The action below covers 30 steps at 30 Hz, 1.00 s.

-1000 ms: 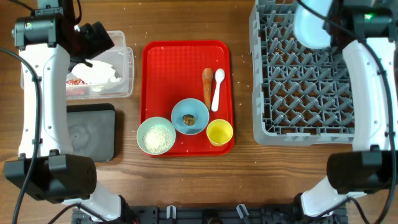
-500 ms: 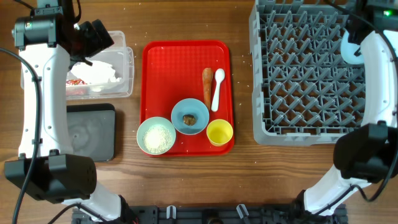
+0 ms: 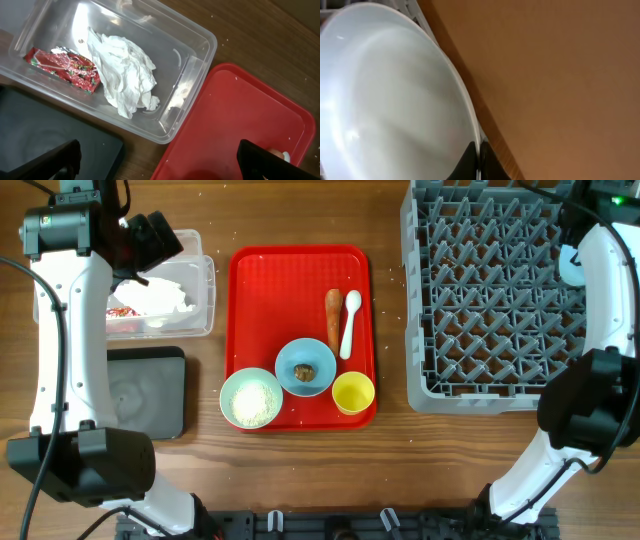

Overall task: Sort waste into correct bins and load items into the dishwasher rack
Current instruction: 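Lift the white plate right and stand it upright in the dish rack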

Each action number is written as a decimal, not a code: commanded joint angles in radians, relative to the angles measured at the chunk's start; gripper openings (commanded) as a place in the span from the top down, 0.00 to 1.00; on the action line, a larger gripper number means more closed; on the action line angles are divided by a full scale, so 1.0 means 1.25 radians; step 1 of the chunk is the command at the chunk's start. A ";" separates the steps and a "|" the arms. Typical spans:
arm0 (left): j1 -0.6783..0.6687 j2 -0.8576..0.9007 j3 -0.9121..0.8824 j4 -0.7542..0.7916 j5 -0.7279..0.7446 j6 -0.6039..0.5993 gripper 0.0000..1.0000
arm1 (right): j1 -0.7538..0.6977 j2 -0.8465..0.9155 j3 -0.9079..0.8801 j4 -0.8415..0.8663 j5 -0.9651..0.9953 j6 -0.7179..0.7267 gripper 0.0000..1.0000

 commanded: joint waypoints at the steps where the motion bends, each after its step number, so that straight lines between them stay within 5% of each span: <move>1: -0.002 -0.006 0.001 0.002 -0.011 -0.010 0.00 | -0.001 0.015 0.000 0.014 -0.071 -0.090 0.96; 16: -0.002 -0.006 0.001 0.003 -0.011 -0.010 0.00 | 0.028 0.015 0.000 0.043 -0.211 -0.195 0.93; 20: -0.002 -0.006 0.001 0.003 -0.011 -0.010 0.00 | 0.028 0.015 0.000 0.006 -0.272 -0.194 0.55; 24: -0.002 -0.006 0.001 0.002 -0.011 -0.010 0.00 | 0.028 0.015 0.000 0.003 -0.279 -0.185 0.00; 30: -0.002 -0.006 0.001 0.003 -0.011 -0.010 0.00 | 0.030 -0.047 0.009 0.026 -0.305 -0.083 0.00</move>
